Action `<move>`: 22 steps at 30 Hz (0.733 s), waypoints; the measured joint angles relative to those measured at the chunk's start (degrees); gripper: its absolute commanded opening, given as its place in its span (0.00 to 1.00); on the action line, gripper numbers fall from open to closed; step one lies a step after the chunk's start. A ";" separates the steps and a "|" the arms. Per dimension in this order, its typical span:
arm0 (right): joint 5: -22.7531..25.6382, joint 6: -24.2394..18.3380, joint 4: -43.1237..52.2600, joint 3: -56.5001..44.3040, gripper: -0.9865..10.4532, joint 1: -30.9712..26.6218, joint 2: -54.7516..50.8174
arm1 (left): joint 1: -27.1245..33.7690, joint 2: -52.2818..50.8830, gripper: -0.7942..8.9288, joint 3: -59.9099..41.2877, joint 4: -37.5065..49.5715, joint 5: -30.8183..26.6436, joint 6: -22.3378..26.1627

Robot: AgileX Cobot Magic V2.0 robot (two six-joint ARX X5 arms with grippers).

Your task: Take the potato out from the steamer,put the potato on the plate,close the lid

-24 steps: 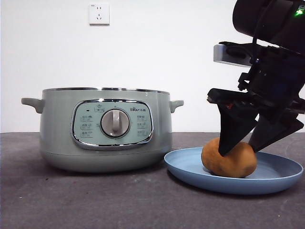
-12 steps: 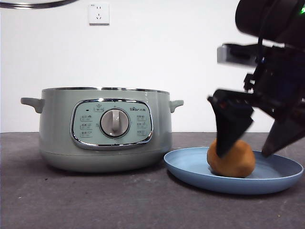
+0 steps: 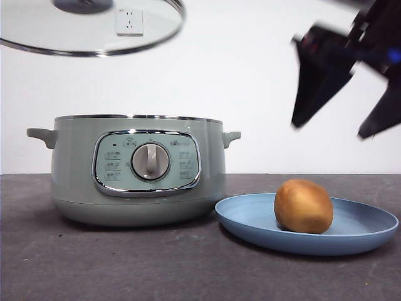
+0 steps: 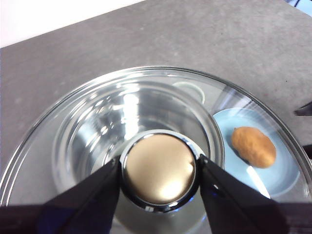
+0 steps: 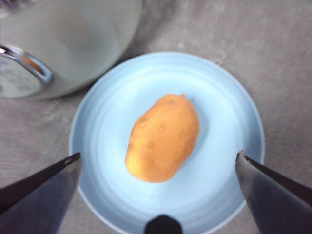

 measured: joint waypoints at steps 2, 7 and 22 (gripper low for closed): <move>0.00 0.02 -1.86 0.02 0.58 0.00 -3.98 | -1.09 2.91 0.07 0.00 2.97 0.00 0.02; 0.02 1.01 -5.40 0.02 0.58 0.00 -13.33 | -2.67 9.42 0.07 0.00 8.09 -0.24 0.20; 0.02 3.21 -14.10 0.04 0.58 0.00 -29.51 | -3.78 19.82 0.07 0.00 16.15 -4.39 1.73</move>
